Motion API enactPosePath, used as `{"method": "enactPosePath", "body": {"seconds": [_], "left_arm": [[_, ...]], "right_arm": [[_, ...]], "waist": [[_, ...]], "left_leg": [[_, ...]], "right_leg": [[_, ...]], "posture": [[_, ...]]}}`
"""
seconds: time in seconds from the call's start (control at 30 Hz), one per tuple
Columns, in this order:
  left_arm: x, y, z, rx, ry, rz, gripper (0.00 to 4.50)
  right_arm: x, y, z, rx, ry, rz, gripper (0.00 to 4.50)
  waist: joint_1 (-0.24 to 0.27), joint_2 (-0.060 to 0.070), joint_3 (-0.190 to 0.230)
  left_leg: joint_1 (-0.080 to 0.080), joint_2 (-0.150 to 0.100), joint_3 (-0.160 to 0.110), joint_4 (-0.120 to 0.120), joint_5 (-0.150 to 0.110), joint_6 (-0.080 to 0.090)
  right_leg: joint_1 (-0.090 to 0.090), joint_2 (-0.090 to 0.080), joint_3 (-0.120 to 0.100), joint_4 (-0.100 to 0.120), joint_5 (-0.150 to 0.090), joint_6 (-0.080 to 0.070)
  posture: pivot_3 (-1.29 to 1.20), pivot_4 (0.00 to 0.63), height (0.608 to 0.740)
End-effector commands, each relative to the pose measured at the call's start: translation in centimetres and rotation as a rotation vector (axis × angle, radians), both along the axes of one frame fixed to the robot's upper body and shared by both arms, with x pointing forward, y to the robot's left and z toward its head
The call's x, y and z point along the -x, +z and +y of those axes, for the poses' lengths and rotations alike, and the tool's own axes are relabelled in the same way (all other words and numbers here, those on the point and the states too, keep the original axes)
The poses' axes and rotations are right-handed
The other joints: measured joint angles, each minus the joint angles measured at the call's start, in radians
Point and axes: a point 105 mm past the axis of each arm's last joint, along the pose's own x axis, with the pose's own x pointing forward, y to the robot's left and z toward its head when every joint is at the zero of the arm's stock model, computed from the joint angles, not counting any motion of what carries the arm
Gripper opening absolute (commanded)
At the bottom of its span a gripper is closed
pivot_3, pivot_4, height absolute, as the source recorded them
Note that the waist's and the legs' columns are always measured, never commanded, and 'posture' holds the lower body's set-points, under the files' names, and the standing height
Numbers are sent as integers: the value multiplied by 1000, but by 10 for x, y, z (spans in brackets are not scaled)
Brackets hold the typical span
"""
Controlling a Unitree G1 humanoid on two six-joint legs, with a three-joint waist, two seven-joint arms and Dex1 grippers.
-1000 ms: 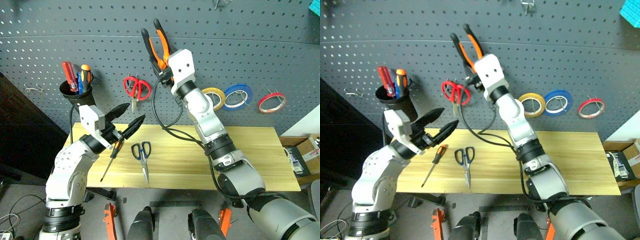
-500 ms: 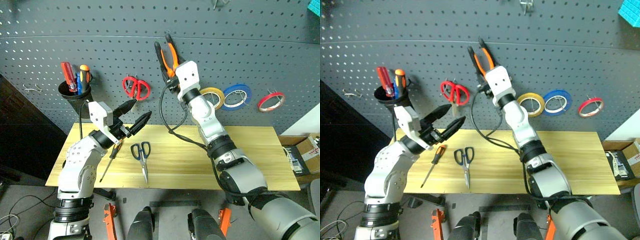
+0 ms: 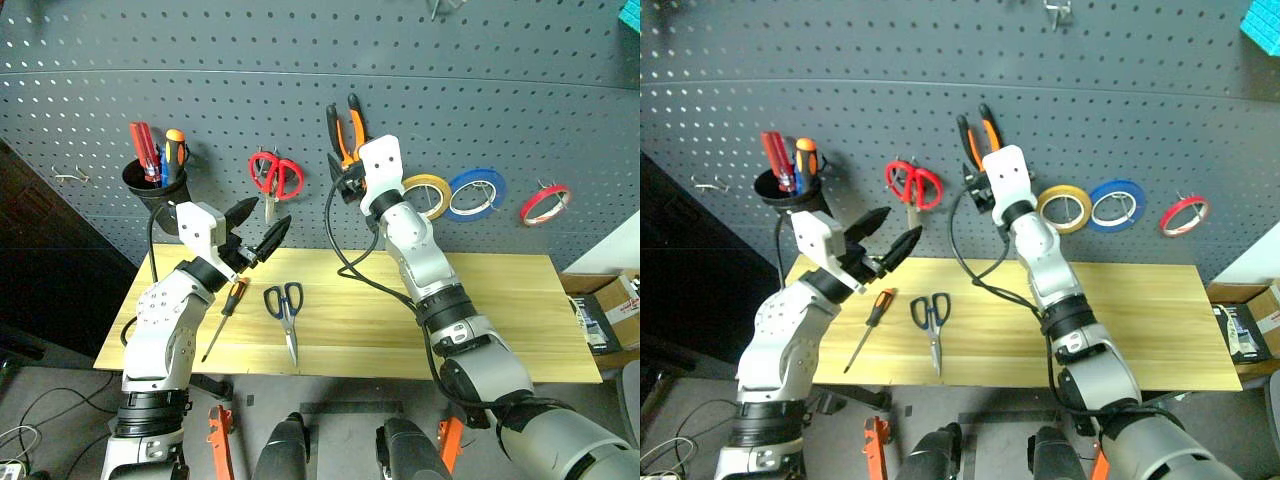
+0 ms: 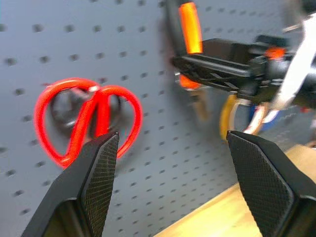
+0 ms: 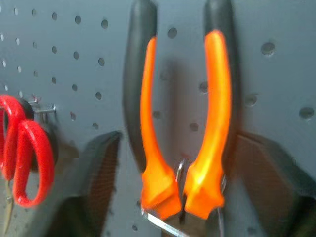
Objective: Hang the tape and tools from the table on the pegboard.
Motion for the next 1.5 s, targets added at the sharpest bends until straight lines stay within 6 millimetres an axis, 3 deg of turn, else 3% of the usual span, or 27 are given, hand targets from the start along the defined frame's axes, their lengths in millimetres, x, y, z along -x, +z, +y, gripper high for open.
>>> {"method": "enactPosePath", "body": {"seconds": [0.03,0.23,0.33,0.4,0.53,0.67,0.87,1.1,1.23,1.5], "left_arm": [[-3,-2,5,-24,56,25,3695],[-3,-24,0,-68,95,143,3695],[0,-34,-2,2,85,220,3695],[2,-43,-5,4,97,271,3695],[7,-85,-2,-88,222,471,3695],[18,-129,-2,-97,355,688,3695],[24,-164,-20,-156,517,859,3695],[15,-181,-27,-161,729,983,3695],[9,-186,-34,-117,750,1042,3695],[19,-207,-21,-68,826,1184,3695]], "right_arm": [[6,5,-13,5,8,70,4482],[33,9,-28,34,84,160,4482],[63,11,-31,23,222,149,4482],[87,1,-29,24,341,190,4482],[125,-25,-30,94,484,317,4482],[145,-49,-35,186,522,422,4482],[170,-69,-36,278,623,547,4482],[175,-77,-39,315,628,593,4482],[175,-77,-41,328,615,592,4482],[170,-76,-49,448,542,579,4482]], "waist": [[4,0,0],[6,0,0],[4,0,0],[1,0,0],[-5,0,0],[-9,-1,1],[-4,-3,2],[-2,-5,3],[-3,-6,4],[-8,-6,4]], "left_leg": [[0,0,0,0,0,0],[0,0,0,0,0,0],[-1,0,0,-1,0,0],[-1,0,0,-1,0,1],[-2,0,-1,0,0,1],[-2,0,0,1,1,2],[-2,-1,-1,2,2,3],[-5,-1,-1,2,2,3],[-6,-1,0,2,2,3],[-8,-2,0,1,2,3]], "right_leg": [[0,0,0,0,0,0],[-1,0,0,-1,1,0],[-1,0,0,-2,1,0],[0,0,-1,-3,0,0],[0,0,0,-3,0,1],[0,0,0,-3,0,1],[1,0,0,-4,-2,7],[0,0,-1,-8,0,9],[1,0,-1,-12,1,11],[1,-1,-1,-18,3,14]], "posture": [[-5,183,740],[-12,188,740],[-21,193,740],[-24,196,740],[-32,205,740],[-42,210,740],[-59,212,740],[-75,214,740],[-86,215,740],[-112,214,740]]}}
